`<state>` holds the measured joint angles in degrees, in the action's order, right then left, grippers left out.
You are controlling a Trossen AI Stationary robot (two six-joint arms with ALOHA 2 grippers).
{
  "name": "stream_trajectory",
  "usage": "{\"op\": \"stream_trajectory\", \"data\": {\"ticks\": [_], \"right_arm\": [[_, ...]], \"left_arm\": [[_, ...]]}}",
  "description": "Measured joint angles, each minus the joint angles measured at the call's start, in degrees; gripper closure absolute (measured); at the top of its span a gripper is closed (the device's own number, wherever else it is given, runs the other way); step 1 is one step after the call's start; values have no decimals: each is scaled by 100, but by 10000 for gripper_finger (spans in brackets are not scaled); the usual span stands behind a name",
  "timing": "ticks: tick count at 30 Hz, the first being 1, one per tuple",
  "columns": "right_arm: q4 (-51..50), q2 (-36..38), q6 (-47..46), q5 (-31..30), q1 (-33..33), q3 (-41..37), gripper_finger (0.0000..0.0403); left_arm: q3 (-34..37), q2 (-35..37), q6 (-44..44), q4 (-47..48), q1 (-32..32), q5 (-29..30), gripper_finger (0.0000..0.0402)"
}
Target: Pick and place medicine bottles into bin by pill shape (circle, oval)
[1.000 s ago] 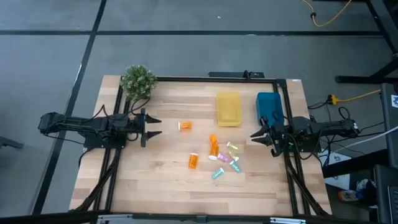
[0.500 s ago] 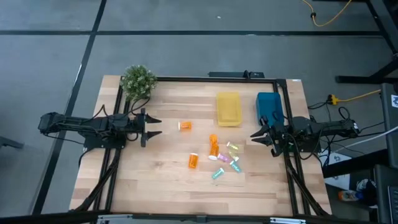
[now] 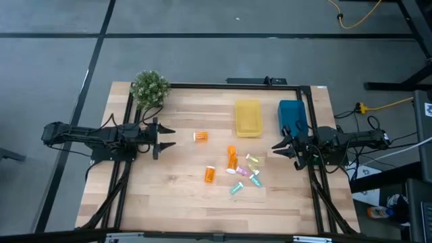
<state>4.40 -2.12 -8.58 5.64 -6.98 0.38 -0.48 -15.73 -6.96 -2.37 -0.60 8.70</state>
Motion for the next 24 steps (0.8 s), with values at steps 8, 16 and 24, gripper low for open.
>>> {"op": "stream_trajectory", "data": {"ticks": [8,16,24], "right_arm": [[98,-1,-20,-1,0,0,328],[332,-1,-29,-285,0,0,328],[1078,-3,564,-1004,0,0,328]], "left_arm": [[1,0,1,0,0,0,147],[1,0,2,0,-2,-1,147],[1,0,0,0,-2,1,147]]}}
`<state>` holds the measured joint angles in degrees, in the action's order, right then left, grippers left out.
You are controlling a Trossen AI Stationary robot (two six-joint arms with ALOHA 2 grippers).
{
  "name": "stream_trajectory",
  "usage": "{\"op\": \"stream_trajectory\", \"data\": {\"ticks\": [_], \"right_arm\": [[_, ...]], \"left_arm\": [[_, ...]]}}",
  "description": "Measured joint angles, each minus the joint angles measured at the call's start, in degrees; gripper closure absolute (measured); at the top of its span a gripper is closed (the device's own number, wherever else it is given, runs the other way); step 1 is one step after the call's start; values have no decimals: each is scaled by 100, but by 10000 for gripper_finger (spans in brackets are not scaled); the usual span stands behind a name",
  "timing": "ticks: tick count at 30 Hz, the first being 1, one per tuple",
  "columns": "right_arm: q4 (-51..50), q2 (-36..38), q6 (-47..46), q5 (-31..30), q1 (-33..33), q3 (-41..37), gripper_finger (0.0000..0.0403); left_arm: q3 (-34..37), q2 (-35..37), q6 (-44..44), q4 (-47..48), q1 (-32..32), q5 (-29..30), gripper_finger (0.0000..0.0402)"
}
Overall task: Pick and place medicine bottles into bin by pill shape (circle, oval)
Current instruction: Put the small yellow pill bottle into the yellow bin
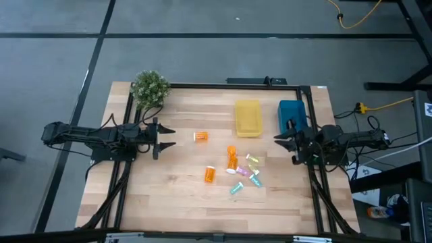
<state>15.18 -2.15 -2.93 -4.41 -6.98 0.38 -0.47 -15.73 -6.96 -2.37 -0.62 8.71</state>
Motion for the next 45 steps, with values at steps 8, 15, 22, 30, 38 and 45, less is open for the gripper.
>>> {"op": "stream_trajectory", "data": {"ticks": [8,15,22,30,38,45], "right_arm": [[672,-4,-711,-105,0,0,328],[630,-274,-878,-651,0,212,328],[-141,-1429,-811,-502,0,1327,328],[-2087,-3262,-1136,-501,0,3274,328],[-2959,-4281,-1626,-505,0,4220,328],[-3168,-4776,-1771,-504,0,4251,328]], "left_arm": [[0,0,1,0,1,0,146],[0,0,2,0,0,-2,146],[-1,1,2,0,2,-1,146],[0,0,2,0,2,0,146],[0,0,2,2,1,0,146],[-1,0,0,12,1,-2,146]]}}
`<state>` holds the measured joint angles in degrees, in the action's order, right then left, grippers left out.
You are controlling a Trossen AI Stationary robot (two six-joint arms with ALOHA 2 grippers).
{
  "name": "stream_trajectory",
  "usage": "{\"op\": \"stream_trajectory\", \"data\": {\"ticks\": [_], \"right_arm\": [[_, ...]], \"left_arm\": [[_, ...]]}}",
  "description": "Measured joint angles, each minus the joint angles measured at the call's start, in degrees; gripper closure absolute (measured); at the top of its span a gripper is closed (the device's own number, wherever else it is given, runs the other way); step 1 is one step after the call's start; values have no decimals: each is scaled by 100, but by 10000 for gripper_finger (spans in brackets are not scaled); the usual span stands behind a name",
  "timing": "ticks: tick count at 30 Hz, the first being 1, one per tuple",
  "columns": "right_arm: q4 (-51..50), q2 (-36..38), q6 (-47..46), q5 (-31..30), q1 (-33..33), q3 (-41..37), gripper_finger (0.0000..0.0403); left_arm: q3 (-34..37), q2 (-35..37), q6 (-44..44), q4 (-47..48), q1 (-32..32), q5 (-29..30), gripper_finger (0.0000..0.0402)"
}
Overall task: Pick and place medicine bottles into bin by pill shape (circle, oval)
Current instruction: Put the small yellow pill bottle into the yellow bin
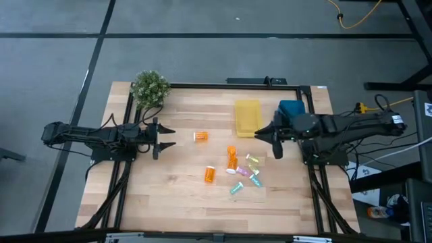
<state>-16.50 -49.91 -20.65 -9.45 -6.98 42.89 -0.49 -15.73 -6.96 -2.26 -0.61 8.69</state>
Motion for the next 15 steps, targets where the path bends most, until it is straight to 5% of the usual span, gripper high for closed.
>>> {"op": "stream_trajectory", "data": {"ticks": [15], "right_arm": [[-262,-816,-32,46,0,0,328]], "left_arm": [[0,0,-1,-154,-2,684,147]]}}
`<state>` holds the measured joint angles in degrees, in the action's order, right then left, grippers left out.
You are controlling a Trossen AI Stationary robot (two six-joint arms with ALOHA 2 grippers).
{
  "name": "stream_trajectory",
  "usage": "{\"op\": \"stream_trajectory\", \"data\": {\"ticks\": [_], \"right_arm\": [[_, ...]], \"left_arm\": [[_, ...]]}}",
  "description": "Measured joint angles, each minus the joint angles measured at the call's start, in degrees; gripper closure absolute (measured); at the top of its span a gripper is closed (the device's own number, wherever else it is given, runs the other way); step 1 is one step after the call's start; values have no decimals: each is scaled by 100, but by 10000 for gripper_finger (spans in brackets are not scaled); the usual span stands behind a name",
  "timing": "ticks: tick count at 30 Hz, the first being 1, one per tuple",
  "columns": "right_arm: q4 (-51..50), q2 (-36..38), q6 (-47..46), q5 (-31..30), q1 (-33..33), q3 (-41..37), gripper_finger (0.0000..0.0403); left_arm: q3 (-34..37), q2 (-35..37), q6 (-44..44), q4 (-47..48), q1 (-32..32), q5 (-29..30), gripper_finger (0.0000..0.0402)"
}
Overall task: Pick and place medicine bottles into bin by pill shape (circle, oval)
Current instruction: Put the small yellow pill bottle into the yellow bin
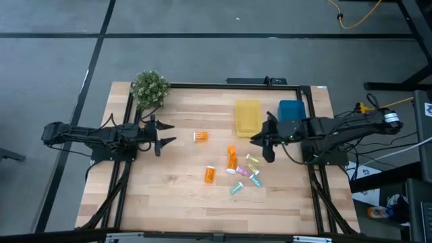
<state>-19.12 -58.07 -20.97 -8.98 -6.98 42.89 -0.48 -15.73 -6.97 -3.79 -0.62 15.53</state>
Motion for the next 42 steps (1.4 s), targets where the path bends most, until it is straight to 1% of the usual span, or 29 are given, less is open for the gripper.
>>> {"op": "stream_trajectory", "data": {"ticks": [14,18,24,28,32,38,42], "right_arm": [[349,-237,-161,-45,0,-2,328],[356,-252,-445,-32,1,-2,328],[94,-400,-431,291,46,-4,328],[-318,-621,-370,308,110,-4,328],[-662,-860,-4,337,218,-7,328],[-688,-992,447,967,501,-7,328],[-649,-1009,367,1028,639,-7,328]], "left_arm": [[-1,0,3,59,0,2,147],[0,0,3,59,0,2,147],[1,0,3,49,0,2,147],[-1,0,3,37,0,2,147],[0,0,6,36,0,2,147],[0,0,9,-36,1,8,147],[-1,2,6,-291,2,142,147]]}}
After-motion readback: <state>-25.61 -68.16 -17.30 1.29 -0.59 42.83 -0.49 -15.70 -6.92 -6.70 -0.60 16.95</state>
